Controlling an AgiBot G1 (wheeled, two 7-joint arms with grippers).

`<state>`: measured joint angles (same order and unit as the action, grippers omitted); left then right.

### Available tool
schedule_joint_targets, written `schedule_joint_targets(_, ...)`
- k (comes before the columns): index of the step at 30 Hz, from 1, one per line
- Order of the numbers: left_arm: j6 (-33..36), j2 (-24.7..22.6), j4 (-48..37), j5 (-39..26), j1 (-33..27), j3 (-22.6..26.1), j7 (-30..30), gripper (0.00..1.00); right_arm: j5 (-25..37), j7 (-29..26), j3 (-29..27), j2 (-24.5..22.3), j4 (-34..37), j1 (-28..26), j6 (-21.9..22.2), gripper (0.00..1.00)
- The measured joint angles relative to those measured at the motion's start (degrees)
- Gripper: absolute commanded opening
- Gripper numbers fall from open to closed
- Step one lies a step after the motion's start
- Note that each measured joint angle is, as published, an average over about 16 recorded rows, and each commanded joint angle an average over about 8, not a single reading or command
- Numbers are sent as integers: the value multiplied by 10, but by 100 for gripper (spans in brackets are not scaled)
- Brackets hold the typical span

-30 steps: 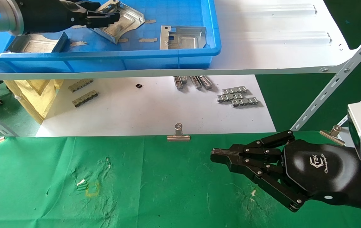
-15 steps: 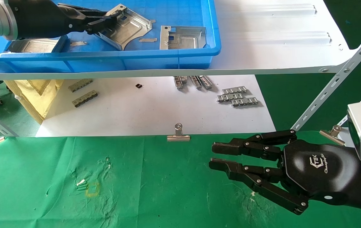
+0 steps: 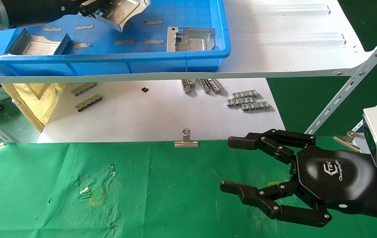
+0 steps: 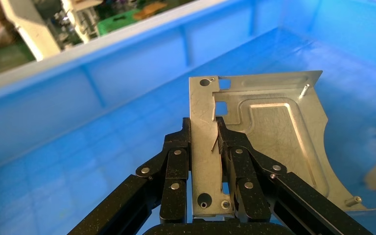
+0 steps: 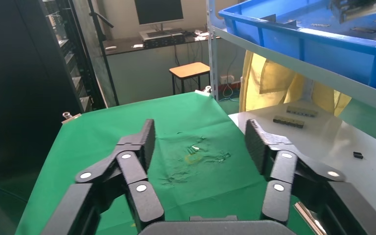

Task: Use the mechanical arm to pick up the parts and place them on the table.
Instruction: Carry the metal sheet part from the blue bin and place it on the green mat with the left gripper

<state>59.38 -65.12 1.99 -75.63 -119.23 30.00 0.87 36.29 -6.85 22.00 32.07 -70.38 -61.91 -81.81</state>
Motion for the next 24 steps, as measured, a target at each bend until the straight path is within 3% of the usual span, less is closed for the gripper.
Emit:
schedule_joint_targets(16, 227, 49, 25, 50, 5, -31, 68, 0, 0, 0, 0, 0, 0, 0, 0, 100)
schedule_joint_targets(24, 301, 74, 68, 79, 27, -34, 95, 0, 0, 0, 0, 0, 0, 0, 0, 100)
